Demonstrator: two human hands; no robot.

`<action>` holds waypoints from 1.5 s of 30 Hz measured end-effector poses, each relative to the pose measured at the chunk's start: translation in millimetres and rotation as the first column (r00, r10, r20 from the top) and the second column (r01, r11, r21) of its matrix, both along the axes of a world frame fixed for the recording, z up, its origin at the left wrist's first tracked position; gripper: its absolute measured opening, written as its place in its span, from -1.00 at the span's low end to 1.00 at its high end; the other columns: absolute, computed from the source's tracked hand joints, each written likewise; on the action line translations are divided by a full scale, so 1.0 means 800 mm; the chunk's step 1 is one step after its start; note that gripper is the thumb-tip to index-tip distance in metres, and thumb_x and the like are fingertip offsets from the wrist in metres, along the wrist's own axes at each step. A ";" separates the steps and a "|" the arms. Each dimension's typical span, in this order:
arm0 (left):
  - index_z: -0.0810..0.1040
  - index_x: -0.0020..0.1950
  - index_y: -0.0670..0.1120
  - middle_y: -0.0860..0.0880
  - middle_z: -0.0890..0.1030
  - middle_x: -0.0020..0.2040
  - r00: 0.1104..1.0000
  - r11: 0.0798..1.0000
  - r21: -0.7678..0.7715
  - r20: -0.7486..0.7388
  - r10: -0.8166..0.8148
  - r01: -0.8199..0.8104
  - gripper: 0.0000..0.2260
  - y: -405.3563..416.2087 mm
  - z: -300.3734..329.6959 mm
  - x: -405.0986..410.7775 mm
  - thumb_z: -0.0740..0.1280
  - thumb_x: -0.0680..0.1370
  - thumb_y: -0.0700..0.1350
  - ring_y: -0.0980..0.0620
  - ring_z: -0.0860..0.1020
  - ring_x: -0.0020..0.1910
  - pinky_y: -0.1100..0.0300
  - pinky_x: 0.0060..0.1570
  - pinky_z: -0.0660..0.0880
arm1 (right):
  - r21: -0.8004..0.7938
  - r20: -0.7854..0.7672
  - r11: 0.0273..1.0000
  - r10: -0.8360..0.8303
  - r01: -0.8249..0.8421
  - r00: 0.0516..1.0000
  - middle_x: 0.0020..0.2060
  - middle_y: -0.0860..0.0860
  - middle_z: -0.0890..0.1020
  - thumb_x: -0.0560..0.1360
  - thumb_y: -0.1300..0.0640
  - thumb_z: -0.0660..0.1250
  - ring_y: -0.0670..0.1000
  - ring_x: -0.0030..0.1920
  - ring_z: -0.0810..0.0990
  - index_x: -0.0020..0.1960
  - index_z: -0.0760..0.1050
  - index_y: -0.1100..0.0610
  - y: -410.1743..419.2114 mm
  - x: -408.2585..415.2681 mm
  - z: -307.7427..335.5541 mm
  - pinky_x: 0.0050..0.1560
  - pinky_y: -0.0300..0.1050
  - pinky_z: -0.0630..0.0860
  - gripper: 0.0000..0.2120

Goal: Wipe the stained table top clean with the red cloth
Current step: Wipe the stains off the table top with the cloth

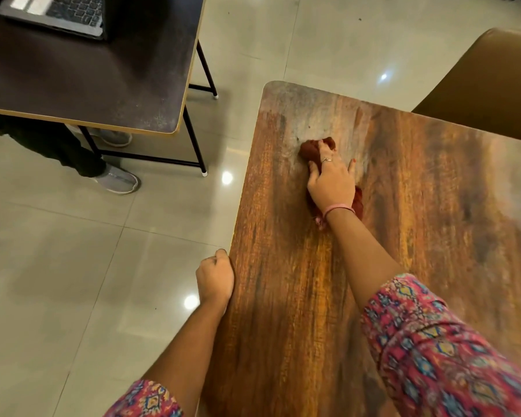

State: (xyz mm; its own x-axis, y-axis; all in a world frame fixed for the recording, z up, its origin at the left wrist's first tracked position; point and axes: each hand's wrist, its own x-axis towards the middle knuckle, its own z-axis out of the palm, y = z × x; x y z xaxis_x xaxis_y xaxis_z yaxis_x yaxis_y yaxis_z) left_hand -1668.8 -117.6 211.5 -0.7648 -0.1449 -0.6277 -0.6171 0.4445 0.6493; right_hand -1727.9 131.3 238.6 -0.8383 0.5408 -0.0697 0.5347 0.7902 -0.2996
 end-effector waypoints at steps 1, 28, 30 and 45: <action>0.29 -0.50 -0.12 -0.07 0.36 -0.47 1.000 1.000 -0.006 -0.004 0.000 0.000 -0.55 0.000 0.000 0.000 0.09 0.60 -0.09 -0.03 0.36 -0.41 0.15 -0.39 0.28 | -0.018 -0.009 1.000 -0.023 0.023 1.000 0.46 0.04 0.32 0.61 0.04 0.11 0.06 0.48 0.23 0.53 0.15 0.07 -0.005 -0.001 0.001 0.51 0.14 -0.07 -0.50; 0.56 -0.03 -0.31 -0.29 0.58 -0.01 0.990 0.987 -0.154 -0.122 -0.072 0.052 -0.53 0.089 0.008 -0.099 -0.03 0.62 -0.02 -0.16 0.46 -0.12 0.05 -0.11 0.39 | 0.018 0.002 0.936 0.351 -0.351 0.936 0.42 0.00 0.38 0.61 0.02 0.15 0.03 0.45 0.30 0.48 0.27 0.04 0.006 0.121 0.002 0.49 0.16 0.10 -0.55; 0.56 -0.04 -0.30 -0.27 0.58 -0.06 0.991 0.986 -0.165 -0.124 -0.046 0.025 -0.53 0.089 0.006 -0.098 -0.02 0.62 -0.01 -0.17 0.47 -0.13 0.04 -0.12 0.42 | 0.011 -0.009 0.959 0.282 -0.282 0.959 0.44 0.01 0.37 0.61 0.04 0.14 0.03 0.46 0.28 0.49 0.25 0.05 0.039 0.082 0.001 0.49 0.16 0.09 -0.55; 0.59 -0.03 -0.33 -0.23 0.56 -0.13 0.984 0.955 -0.298 -0.169 -0.056 0.003 -0.53 0.099 0.002 -0.097 0.00 0.62 -0.03 -0.12 0.41 -0.20 0.09 -0.20 0.31 | 0.075 -0.024 0.985 -0.155 0.157 0.988 0.47 0.10 0.30 0.63 0.05 0.02 0.10 0.47 0.24 0.52 0.16 0.12 0.094 -0.045 -0.005 0.47 0.04 0.16 -0.52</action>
State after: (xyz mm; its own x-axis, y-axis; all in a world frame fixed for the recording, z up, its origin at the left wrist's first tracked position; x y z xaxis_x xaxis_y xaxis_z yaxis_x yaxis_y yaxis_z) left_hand -1746.6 -38.7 212.9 -0.8647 -0.2792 -0.4176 -0.4905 0.6489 0.5817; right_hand -1763.8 206.2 234.2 -0.7439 0.6682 -0.0092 0.6484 0.7184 -0.2520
